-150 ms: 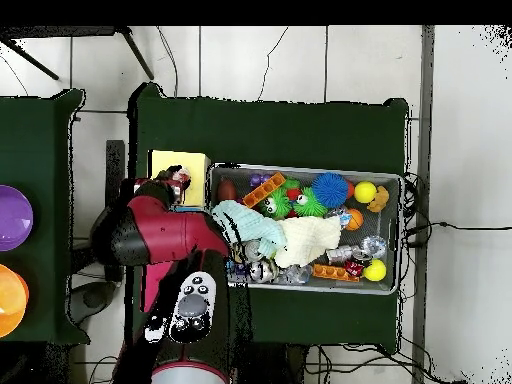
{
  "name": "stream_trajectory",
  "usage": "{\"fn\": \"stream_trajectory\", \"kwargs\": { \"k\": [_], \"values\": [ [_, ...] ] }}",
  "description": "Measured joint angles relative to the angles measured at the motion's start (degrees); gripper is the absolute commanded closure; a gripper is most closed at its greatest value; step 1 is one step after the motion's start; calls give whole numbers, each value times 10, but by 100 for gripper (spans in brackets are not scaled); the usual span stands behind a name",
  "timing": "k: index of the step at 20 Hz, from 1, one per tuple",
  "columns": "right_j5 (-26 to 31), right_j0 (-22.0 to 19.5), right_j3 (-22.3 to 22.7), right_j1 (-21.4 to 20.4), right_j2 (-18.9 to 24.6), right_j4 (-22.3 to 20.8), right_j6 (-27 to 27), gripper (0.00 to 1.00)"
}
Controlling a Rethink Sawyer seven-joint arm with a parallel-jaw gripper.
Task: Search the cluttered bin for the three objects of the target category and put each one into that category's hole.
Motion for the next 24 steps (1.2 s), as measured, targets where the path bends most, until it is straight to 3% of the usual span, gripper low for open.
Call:
{"fn": "stream_trajectory", "kwargs": {
  "k": [9, 24],
  "values": [
    [9, -19, 0, 1, 24, 0, 0, 100],
    [13, -16, -3, 3, 21, 1, 0, 100]
  ]
}}
